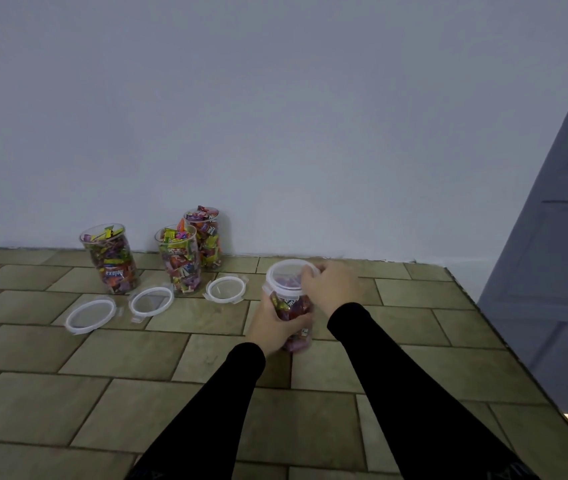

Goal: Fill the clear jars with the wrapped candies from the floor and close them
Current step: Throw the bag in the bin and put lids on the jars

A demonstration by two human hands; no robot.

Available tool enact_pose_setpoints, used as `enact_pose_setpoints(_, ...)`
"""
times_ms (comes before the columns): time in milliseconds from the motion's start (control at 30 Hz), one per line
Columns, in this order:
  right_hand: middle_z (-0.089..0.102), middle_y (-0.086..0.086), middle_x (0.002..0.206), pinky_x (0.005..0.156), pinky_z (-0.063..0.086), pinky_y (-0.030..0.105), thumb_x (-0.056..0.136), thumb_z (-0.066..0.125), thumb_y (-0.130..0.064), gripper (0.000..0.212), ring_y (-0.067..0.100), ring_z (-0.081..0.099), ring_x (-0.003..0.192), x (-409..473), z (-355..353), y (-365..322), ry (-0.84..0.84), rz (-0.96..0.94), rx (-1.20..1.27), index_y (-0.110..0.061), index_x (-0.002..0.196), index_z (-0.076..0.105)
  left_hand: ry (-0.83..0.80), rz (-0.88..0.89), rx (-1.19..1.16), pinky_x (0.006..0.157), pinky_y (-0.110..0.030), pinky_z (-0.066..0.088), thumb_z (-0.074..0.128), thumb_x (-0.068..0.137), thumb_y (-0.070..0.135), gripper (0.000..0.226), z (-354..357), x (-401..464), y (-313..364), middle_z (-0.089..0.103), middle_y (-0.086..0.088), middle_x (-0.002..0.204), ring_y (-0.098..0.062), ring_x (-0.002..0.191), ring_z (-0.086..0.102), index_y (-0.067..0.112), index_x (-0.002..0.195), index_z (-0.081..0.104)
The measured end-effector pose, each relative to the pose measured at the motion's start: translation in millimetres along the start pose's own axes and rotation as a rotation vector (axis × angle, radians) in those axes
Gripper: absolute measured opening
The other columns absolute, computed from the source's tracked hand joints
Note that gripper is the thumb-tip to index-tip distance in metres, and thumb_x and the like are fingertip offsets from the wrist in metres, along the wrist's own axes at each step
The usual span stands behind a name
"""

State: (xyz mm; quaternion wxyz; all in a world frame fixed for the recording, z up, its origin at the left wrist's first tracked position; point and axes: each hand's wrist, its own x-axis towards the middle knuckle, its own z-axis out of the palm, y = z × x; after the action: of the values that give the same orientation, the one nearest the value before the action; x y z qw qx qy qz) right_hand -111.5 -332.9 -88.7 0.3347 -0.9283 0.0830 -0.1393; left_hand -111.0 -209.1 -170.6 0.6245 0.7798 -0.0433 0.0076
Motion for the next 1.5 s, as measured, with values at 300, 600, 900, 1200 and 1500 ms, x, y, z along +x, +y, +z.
enact_pose_setpoints(300,0.058,-0.001,0.115,0.097,0.024,0.041,0.089,0.042,-0.022,0.037,0.018,0.037,0.119,22,-16,-49,-0.411,-0.458,-0.514,-0.034,0.119,0.06,-0.05,-0.027,0.028,0.087,-0.025,0.053,0.09,0.06,0.03,0.086,-7,-2,-3,0.067,0.009,0.112,-0.006,0.102,0.065,0.023,0.131,0.043)
enact_pose_setpoints(600,0.057,-0.005,0.124,0.097,0.029,0.048,0.082,0.043,-0.067,0.059,0.023,0.042,0.12,6,1,-43,-0.273,-0.488,-0.509,-0.025,0.12,0.06,0.009,0.008,0.132,0.067,-0.014,0.048,0.082,0.071,0.015,0.052,-10,6,-1,0.062,0.005,0.092,-0.008,0.083,0.059,0.022,0.112,0.05)
enact_pose_setpoints(900,0.063,-0.001,0.113,0.091,0.042,0.035,0.08,0.056,-0.054,0.039,0.022,0.049,0.103,-6,16,-32,-0.114,-0.502,-0.328,-0.017,0.09,0.063,0.019,-0.006,0.37,0.063,-0.019,0.048,0.067,0.06,0.033,0.034,-4,20,-15,0.052,0.01,0.076,-0.02,0.081,0.059,0.019,0.085,0.049)
enact_pose_setpoints(1200,0.061,0.005,0.109,0.091,0.043,0.036,0.086,0.052,-0.044,0.036,0.026,0.05,0.107,-15,13,-41,-0.116,-0.466,-0.384,-0.012,0.102,0.059,-0.116,-0.084,0.467,0.089,-0.036,0.049,0.06,0.089,-0.001,0.023,-9,18,0,0.046,0.007,0.077,-0.016,0.093,0.051,0.015,0.082,0.045)
enact_pose_setpoints(1500,0.055,0.006,0.121,0.095,0.042,0.038,0.089,0.05,-0.033,0.038,0.025,0.044,0.115,-23,33,-87,-0.111,-0.611,-0.312,-0.012,0.12,0.057,-0.03,-0.072,0.44,0.078,-0.018,0.042,0.069,0.086,0.017,0.055,-79,-18,3,0.053,-0.002,0.122,-0.013,0.103,0.049,0.014,0.134,0.043)
